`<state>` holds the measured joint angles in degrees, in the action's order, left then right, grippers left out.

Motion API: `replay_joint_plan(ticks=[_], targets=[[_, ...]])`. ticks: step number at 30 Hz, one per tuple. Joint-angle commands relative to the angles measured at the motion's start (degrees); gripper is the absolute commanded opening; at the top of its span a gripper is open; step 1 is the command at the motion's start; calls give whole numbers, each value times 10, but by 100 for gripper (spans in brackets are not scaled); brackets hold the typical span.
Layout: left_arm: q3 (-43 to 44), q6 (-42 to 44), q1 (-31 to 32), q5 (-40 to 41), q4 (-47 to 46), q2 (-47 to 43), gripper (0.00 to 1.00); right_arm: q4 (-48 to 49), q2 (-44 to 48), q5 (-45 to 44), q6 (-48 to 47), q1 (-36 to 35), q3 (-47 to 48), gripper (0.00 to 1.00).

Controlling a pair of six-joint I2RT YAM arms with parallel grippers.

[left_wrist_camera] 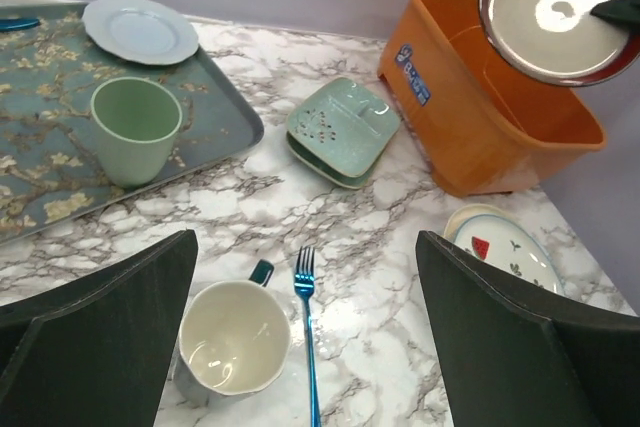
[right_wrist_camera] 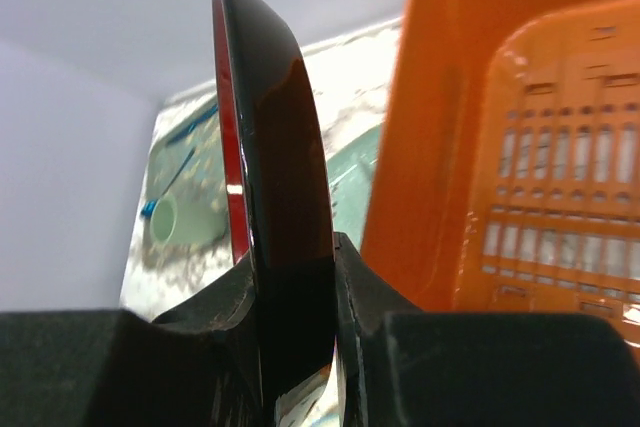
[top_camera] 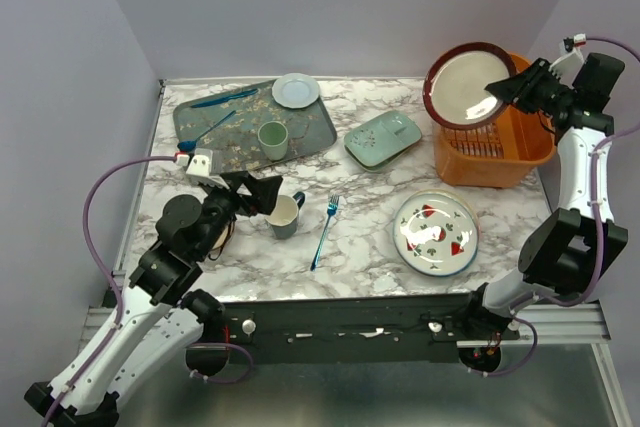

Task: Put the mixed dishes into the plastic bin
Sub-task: Place the plate in the plastic bin.

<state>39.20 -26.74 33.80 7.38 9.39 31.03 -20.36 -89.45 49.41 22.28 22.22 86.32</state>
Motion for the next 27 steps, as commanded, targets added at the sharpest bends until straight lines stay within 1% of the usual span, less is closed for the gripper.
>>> replay_joint_plan(ticks=[1, 2, 4, 5, 12, 15, 27], targets=[[-11, 12, -3, 35, 34, -19, 99, 91, -12, -147, 111, 5, 32, 1], [-11, 13, -2, 35, 34, -17, 99, 95, -13, -177, 116, 5, 29, 0], [-7, 14, -3, 33, 34, -13, 99, 108, -13, -197, 126, 5, 10, 0], [-6, 15, -2, 30, 35, -10, 99, 127, -11, -222, 130, 5, 1, 1], [-10, 15, -3, 24, 31, -13, 99, 141, -21, -350, 171, -5, -24, 1], [-11, 15, -3, 21, 29, -17, 99, 147, -41, -376, 186, -11, -21, 1], [-17, 18, -2, 21, 24, -31, 99, 147, -156, -409, 245, -48, 29, 1]])
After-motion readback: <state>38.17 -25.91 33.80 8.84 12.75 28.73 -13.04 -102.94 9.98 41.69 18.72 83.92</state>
